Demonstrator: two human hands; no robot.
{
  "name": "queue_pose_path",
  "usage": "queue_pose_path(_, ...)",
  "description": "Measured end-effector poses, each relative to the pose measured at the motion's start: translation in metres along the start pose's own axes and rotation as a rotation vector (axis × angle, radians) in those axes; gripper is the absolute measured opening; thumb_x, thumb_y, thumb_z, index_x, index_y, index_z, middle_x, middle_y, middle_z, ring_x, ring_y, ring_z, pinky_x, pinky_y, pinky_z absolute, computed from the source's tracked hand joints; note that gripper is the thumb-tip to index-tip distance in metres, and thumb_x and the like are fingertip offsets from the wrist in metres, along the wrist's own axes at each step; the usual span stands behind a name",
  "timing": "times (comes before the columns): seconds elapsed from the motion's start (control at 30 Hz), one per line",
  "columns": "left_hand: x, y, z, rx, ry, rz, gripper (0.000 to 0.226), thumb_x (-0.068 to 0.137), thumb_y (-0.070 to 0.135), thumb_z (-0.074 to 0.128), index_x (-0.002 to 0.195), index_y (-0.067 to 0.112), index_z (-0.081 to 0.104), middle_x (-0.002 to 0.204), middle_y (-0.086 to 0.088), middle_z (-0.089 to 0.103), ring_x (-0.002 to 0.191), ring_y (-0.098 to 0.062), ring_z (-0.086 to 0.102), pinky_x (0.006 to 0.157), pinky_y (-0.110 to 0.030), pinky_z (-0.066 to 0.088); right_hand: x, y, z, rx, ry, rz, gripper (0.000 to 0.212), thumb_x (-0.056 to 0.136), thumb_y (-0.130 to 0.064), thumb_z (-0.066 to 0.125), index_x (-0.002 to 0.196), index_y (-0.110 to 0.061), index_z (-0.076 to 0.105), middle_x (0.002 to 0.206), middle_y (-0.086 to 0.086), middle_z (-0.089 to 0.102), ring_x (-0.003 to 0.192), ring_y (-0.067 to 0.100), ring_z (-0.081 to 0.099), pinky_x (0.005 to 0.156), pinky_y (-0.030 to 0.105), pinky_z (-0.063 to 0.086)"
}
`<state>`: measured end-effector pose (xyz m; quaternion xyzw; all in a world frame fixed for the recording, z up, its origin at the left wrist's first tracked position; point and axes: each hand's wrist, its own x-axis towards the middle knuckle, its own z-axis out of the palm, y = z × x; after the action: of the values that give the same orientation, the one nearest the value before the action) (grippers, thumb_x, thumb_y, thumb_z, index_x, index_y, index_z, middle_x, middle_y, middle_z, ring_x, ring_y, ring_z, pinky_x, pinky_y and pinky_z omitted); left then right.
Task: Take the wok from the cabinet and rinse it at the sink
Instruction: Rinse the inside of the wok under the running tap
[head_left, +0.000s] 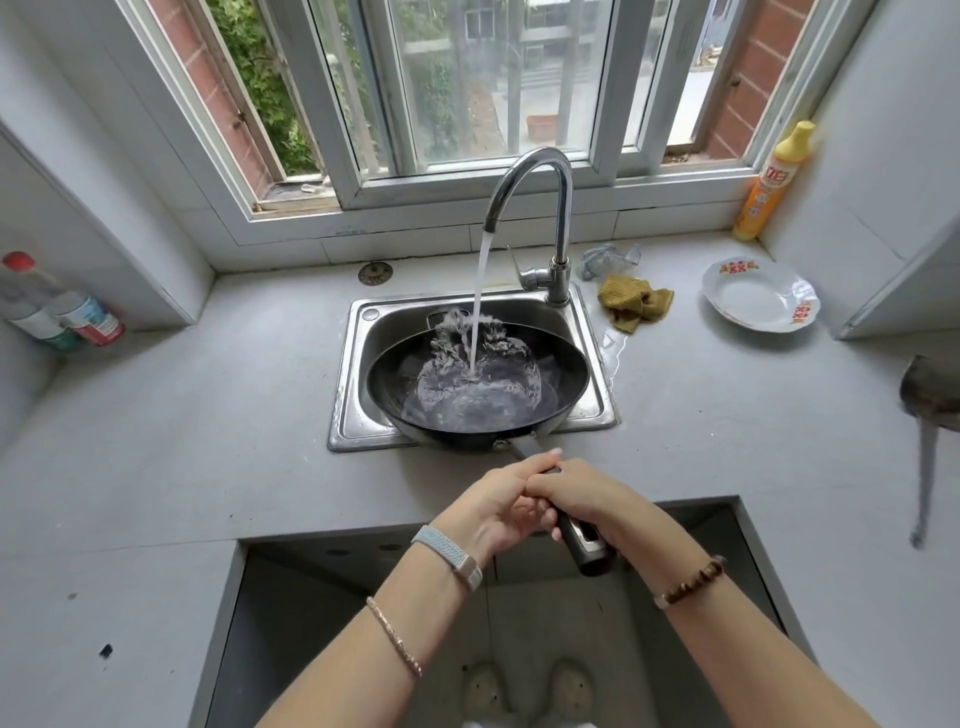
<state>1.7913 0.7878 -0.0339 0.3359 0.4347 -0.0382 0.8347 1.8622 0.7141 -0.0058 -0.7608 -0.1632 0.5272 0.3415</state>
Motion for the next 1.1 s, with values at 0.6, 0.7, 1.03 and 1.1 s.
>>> queue_pose_path(0.6, 0.000, -0.050, -0.008, 0.061, 0.030, 0.037, 0.026, 0.085, 0.024, 0.071, 0.082, 0.002, 0.057, 0.045, -0.007, 0.048, 0.031, -0.018, 0.038, 0.033, -0.024, 0.040, -0.022, 0.038, 0.020, -0.019, 0.019, -0.037, 0.025, 0.085, -0.005, 0.044, 0.061, -0.006, 0.053, 0.048, 0.004, 0.048, 0.036, 0.012, 0.046, 0.039, 0.025, 0.048)
queue_pose_path(0.7, 0.000, -0.041, -0.007, 0.052, 0.017, 0.033, 0.033, 0.082, 0.027, 0.074, 0.093, 0.000, 0.058, 0.056, -0.011, 0.044, 0.032, -0.020, 0.040, 0.035, -0.026, 0.042, -0.020, 0.031, 0.017, -0.014, 0.006, -0.025, 0.024, 0.086, -0.009, 0.048, 0.063, -0.004, 0.055, 0.047, 0.007, 0.051, 0.037, 0.016, 0.048, 0.041, 0.026, 0.048)
queue_pose_path(1.03, -0.006, -0.008, -0.003, 0.000, 0.014, 0.039, 0.024, 0.089, 0.023, 0.066, 0.070, 0.009, 0.061, 0.039, 0.000, 0.052, 0.025, -0.010, 0.039, 0.030, -0.015, 0.036, -0.014, -0.002, 0.012, 0.091, 0.009, -0.013, 0.024, 0.084, -0.004, 0.049, 0.061, -0.007, 0.058, 0.046, 0.001, 0.052, 0.036, 0.009, 0.047, 0.038, 0.019, 0.045)
queue_pose_path(1.1, -0.008, -0.006, -0.003, 0.001, 0.014, 0.039, 0.023, 0.089, 0.023, 0.066, 0.071, 0.009, 0.061, 0.039, 0.000, 0.050, 0.025, -0.011, 0.039, 0.031, -0.015, 0.036, -0.014, -0.005, 0.012, 0.073, 0.006, -0.012, 0.028, 0.083, -0.005, 0.050, 0.056, -0.009, 0.058, 0.044, -0.001, 0.054, 0.039, 0.010, 0.048, 0.040, 0.020, 0.046)
